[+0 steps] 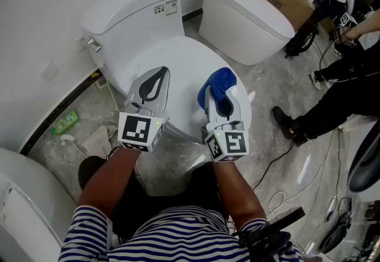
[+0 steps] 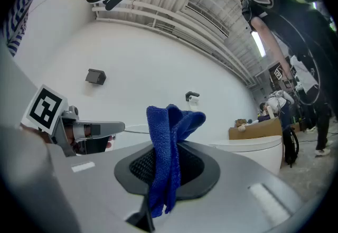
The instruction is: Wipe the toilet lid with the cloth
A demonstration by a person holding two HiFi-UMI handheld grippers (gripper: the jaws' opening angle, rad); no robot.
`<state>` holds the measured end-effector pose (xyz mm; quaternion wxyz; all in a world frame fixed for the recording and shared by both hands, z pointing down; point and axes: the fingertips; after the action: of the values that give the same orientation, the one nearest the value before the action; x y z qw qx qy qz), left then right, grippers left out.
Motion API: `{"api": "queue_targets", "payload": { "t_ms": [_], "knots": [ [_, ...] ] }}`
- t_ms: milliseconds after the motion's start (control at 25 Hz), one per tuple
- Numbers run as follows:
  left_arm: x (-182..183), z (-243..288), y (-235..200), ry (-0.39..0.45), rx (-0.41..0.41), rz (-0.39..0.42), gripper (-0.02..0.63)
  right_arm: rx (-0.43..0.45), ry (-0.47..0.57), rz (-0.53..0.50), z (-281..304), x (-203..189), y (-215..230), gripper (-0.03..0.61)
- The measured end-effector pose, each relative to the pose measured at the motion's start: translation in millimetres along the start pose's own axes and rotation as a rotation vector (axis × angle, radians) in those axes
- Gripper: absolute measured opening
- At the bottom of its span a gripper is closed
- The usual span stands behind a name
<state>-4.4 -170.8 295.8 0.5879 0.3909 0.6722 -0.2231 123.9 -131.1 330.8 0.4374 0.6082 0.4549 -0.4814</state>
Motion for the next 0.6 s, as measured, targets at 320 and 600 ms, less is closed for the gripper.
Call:
{"api": "queue_targets", "payload": {
  "t_ms": [320,600],
  "knots": [
    [-0.6,-0.6,0.4,0.000,0.004,0.001,0.003,0.002,0.002,0.005,0.0,-1.9,0.6,0.063],
    [-1.3,-1.0,-1.9,0.003,0.003,-0.001,0.003,0.008,-0.008,0.006,3.2,-4.1,-1.3,0.064]
  ]
}}
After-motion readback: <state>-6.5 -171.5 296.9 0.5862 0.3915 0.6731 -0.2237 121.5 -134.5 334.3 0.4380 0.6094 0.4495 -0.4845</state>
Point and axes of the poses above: the fingertips, and each gripper's own axes: z forward along the fingers, y to its right, x out of its top, and after that the axes turned 6 degrees about z, right-handed
